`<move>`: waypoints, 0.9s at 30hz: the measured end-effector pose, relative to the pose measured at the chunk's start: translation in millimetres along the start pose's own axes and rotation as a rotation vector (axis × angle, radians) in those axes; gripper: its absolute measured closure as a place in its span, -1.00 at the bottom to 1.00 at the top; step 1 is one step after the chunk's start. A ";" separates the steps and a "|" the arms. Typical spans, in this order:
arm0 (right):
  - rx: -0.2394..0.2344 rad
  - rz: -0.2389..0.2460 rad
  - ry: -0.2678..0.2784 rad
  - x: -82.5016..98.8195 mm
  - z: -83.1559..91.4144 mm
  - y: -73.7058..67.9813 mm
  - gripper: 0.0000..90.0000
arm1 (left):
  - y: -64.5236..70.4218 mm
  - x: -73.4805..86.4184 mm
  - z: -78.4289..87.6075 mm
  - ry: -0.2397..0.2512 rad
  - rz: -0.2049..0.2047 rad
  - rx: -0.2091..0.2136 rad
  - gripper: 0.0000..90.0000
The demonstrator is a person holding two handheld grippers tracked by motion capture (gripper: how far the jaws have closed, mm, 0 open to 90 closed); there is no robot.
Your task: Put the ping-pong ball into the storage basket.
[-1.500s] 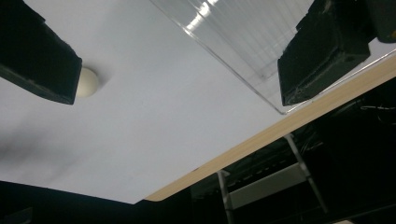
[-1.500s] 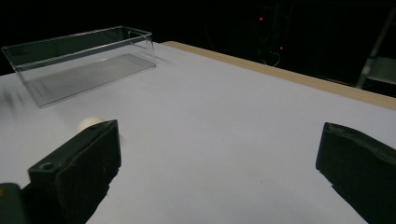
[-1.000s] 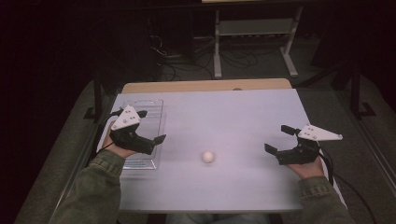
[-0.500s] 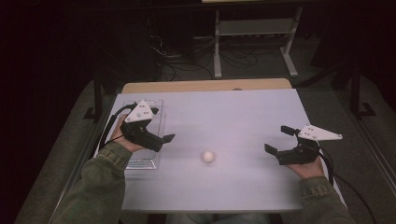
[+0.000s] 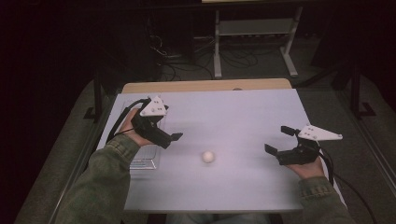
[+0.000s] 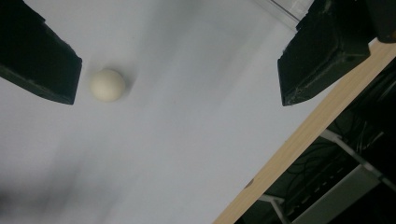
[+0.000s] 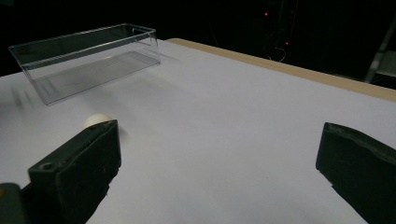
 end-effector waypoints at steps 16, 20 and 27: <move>-0.003 -0.002 -0.001 0.5 -0.3 -0.1 -1.00 | 10.3 -12.9 -20.9 -0.046 -0.056 0.065 -1.00; -0.003 -0.006 0.004 0.5 0.5 0.2 -1.00 | 13.6 -14.6 -28.9 -0.068 -0.068 0.079 -1.00; -0.006 -0.007 0.006 0.3 0.9 -0.2 -1.00 | 26.9 -18.9 -43.8 -0.110 -0.120 0.135 -1.00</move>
Point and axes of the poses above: each handheld gripper's, and its own axes: z roughly backward along the jaws, x roughly out of its underside, y roughly to its right, the point moved 8 cm from there along -z, roughly forward along the jaws, and after that the axes turned 13 degrees about -x, right-handed, at the moved point
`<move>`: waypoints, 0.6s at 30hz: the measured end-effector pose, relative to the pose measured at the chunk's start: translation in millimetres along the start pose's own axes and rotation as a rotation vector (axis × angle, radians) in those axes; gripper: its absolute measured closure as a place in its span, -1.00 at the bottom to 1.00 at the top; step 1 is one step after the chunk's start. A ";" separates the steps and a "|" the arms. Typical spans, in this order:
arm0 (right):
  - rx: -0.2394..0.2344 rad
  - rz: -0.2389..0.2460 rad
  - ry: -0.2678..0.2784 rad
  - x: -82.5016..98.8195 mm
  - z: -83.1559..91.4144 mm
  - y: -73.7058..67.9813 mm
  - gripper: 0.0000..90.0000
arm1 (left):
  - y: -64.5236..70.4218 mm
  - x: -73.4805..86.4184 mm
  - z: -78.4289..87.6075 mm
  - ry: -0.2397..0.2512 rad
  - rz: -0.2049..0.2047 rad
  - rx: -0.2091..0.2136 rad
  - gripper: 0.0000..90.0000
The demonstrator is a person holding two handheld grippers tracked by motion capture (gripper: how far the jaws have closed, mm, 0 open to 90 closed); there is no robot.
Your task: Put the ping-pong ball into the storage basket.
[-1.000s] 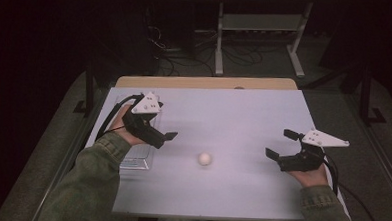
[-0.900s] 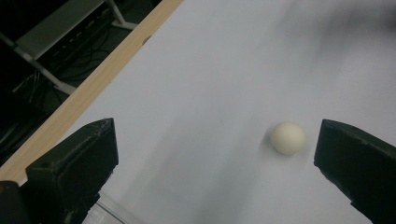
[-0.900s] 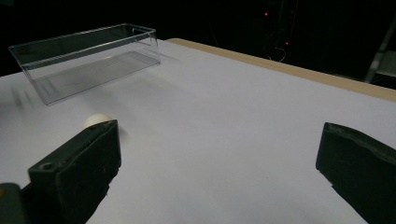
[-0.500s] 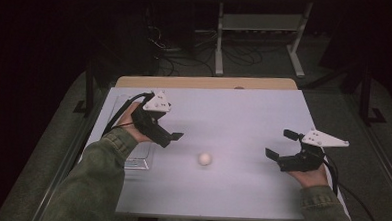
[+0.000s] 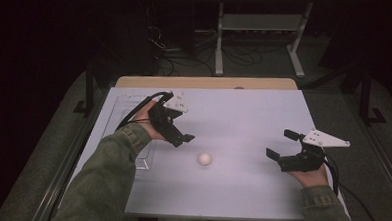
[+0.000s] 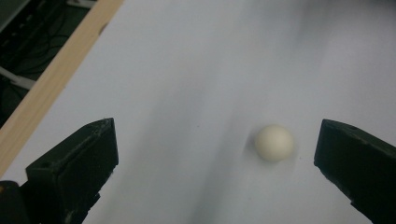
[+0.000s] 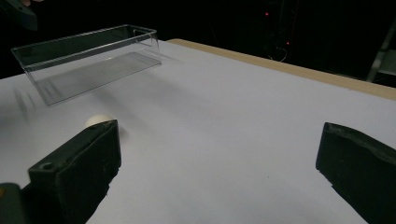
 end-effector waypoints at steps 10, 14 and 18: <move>0.007 -0.003 0.010 -0.2 3.4 0.6 -1.00 | 6.6 -8.5 -11.7 -0.033 -0.037 0.038 -1.00; 0.006 -0.002 0.010 -0.2 3.7 0.6 -1.00 | 8.4 -9.2 -16.3 -0.050 -0.053 0.045 -1.00; 0.004 -0.002 0.009 -0.2 3.6 -0.1 -1.00 | 10.6 -9.0 -20.2 -0.055 -0.061 0.051 -1.00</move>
Point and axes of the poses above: each handheld gripper's, and its own axes: z roughly backward along the jaws, x roughly out of its underside, y roughly to its right, the point moved 8 cm from there along -z, roughly forward along the jaws, and after that the axes turned 13 degrees about -x, right-handed, at the moved point
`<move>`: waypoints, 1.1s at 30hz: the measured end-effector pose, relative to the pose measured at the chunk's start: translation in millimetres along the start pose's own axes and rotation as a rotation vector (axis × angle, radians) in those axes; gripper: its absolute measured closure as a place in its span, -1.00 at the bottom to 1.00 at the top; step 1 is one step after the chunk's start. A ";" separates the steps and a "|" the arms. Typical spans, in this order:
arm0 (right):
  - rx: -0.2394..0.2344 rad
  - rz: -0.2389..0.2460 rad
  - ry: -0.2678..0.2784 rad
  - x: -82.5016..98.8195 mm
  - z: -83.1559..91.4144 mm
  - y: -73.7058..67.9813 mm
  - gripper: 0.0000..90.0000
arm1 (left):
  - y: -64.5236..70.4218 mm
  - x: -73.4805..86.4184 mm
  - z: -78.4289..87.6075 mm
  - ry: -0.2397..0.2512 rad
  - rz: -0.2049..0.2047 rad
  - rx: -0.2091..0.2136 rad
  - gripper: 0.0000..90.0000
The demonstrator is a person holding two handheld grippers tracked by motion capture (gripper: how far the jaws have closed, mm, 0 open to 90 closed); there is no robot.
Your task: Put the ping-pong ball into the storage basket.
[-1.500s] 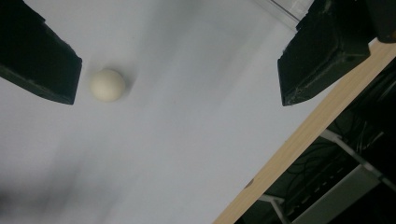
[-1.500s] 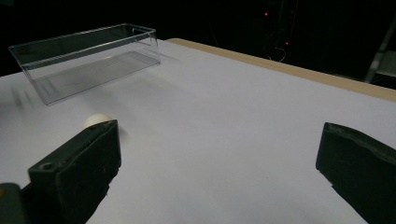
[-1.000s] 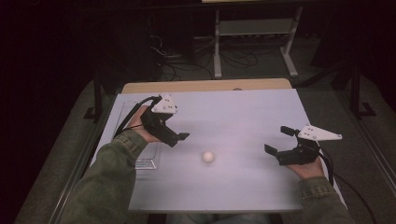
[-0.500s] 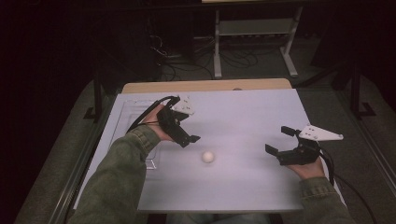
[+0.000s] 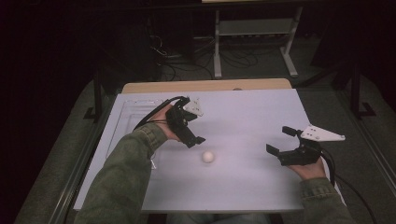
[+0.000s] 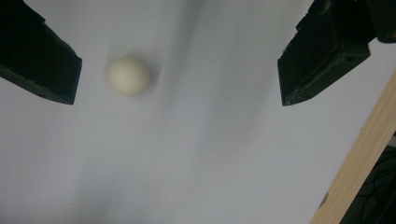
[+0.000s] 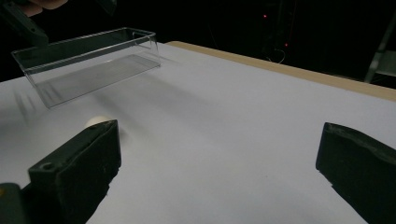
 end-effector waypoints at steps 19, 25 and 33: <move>-0.010 -0.003 -0.002 0.7 -0.3 -1.4 -1.00 | 13.5 2.3 -25.1 -0.064 -0.053 0.043 -1.00; -0.008 -0.001 -0.002 0.8 -0.6 -1.2 -1.00 | 16.3 5.0 -29.2 -0.085 -0.079 0.045 -1.00; -0.011 -0.001 -0.004 0.9 -0.5 -1.5 -1.00 | 21.3 6.4 -35.1 -0.108 -0.094 0.056 -1.00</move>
Point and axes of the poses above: each handheld gripper's, and its own axes: z roughly backward along the jaws, x roughly out of its underside, y roughly to its right, the point moved 8 cm from there along -z, roughly forward along the jaws, and after that the axes turned 13 degrees about -x, right-handed, at the moved point
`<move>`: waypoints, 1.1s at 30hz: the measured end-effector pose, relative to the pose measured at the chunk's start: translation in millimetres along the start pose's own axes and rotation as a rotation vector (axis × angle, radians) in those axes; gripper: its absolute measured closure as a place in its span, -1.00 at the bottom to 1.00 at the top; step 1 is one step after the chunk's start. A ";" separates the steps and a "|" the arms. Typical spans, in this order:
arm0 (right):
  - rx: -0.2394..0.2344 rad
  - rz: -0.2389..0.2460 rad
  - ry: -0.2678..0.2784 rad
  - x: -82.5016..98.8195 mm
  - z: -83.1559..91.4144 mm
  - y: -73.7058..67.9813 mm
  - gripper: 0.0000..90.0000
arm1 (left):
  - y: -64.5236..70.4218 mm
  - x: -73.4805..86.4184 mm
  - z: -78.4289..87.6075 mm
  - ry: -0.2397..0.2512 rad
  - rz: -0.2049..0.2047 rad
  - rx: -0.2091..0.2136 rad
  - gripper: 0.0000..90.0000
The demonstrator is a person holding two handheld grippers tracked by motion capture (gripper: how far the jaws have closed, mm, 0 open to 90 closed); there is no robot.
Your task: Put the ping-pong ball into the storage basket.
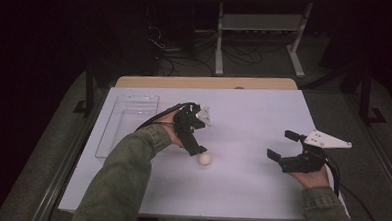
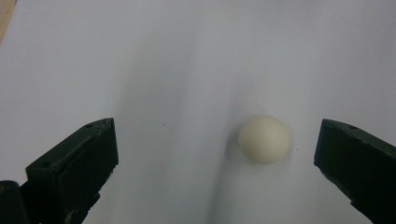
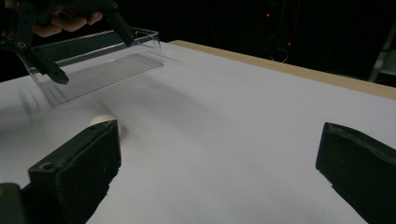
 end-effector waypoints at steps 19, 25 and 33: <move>-0.001 -0.002 -0.007 1.3 -0.8 0.3 -1.00 | 6.1 3.4 -11.7 -0.034 -0.029 0.035 -1.00; -0.003 -0.002 -0.006 1.1 -0.7 0.1 -1.00 | 10.9 3.1 -16.2 -0.042 -0.038 0.053 -1.00; -0.003 -0.002 -0.004 0.8 -0.3 0.1 -1.00 | 17.6 3.8 -21.6 -0.060 -0.057 0.071 -1.00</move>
Point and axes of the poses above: each handheld gripper's, and its own axes: z roughly backward along the jaws, x roughly out of its underside, y roughly to its right, the point moved 8 cm from there along -z, roughly forward along the jaws, and after that the axes turned 13 degrees about -x, right-handed, at the moved point
